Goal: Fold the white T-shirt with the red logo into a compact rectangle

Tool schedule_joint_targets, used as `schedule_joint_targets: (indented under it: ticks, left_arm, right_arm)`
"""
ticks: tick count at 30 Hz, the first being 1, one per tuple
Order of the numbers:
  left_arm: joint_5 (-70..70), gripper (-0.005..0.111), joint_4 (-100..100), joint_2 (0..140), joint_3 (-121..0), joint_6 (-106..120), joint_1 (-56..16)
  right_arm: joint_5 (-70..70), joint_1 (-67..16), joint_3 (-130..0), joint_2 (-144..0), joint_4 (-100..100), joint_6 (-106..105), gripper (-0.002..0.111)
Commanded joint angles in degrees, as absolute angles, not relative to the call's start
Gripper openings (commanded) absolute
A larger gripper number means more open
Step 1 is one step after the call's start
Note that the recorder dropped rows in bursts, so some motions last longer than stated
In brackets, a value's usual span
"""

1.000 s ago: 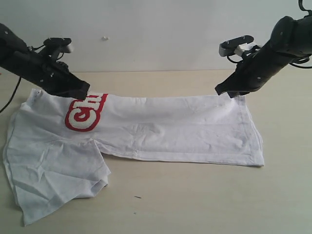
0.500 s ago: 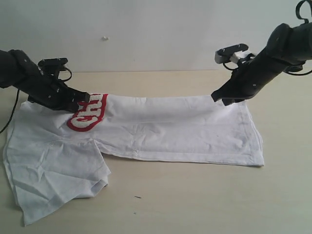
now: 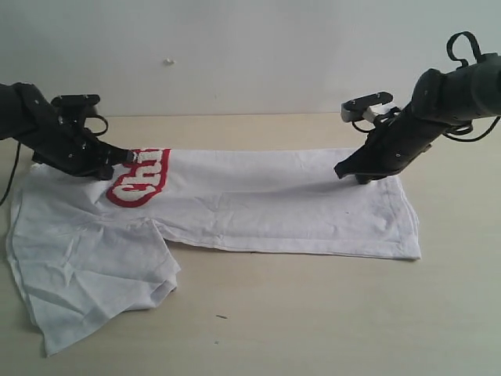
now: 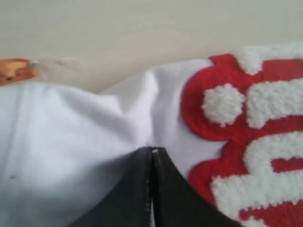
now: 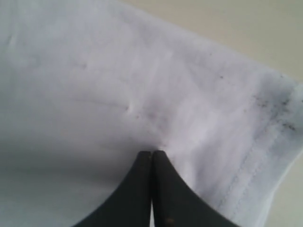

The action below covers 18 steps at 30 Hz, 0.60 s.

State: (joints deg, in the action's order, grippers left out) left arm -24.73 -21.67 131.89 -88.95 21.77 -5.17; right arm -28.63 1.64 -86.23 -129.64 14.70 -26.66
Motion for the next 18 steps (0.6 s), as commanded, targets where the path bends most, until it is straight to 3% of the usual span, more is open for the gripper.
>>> schedule_joint_targets:
  ticks: [1,8,12,18]
  left_arm:
    - [-30.06,0.000,-19.86,132.03,-88.32,23.22,-1.68]
    - [-29.80,0.000,-48.03,130.82,-88.32,49.20,-9.12]
    - [-26.44,0.000,-44.50,134.05,-88.62,47.16,-13.24]
    - [-29.78,0.000,-24.54,134.53,-88.62,29.76,-7.36]
  right_arm:
    - [-28.88,2.31,-85.74,-131.29,10.28,-23.91,0.000]
    - [-28.92,2.31,-85.74,-128.91,12.02,-24.25,0.000]
    - [-29.40,2.31,-85.74,-128.88,12.02,-24.25,0.000]
    - [-30.13,2.31,-85.62,-128.88,12.02,-24.36,0.000]
